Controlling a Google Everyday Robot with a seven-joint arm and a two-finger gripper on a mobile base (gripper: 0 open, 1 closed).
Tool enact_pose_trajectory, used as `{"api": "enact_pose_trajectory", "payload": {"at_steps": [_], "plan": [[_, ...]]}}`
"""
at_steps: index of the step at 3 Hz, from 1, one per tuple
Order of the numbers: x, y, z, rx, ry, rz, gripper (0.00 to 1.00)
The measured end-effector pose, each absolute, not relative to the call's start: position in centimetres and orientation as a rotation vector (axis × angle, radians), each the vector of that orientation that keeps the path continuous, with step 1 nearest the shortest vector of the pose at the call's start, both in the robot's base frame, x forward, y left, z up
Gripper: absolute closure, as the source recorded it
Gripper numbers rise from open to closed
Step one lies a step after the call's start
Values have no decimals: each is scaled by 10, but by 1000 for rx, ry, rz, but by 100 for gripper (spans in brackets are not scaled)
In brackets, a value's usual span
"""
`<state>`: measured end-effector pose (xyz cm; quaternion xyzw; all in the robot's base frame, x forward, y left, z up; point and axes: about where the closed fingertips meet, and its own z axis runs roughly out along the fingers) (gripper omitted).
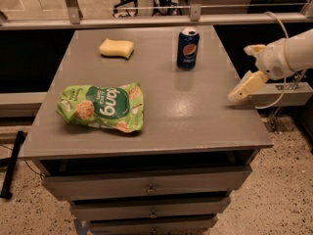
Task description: Pick pepsi can
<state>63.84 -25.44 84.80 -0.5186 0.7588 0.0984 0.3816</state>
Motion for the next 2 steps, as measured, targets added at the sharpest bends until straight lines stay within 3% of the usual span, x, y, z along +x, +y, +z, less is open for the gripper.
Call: {"api": "enact_pose_trajectory", "payload": {"at_steps": [2], "plan": [[715,-192,835,-1296,1754,444,0]]}}
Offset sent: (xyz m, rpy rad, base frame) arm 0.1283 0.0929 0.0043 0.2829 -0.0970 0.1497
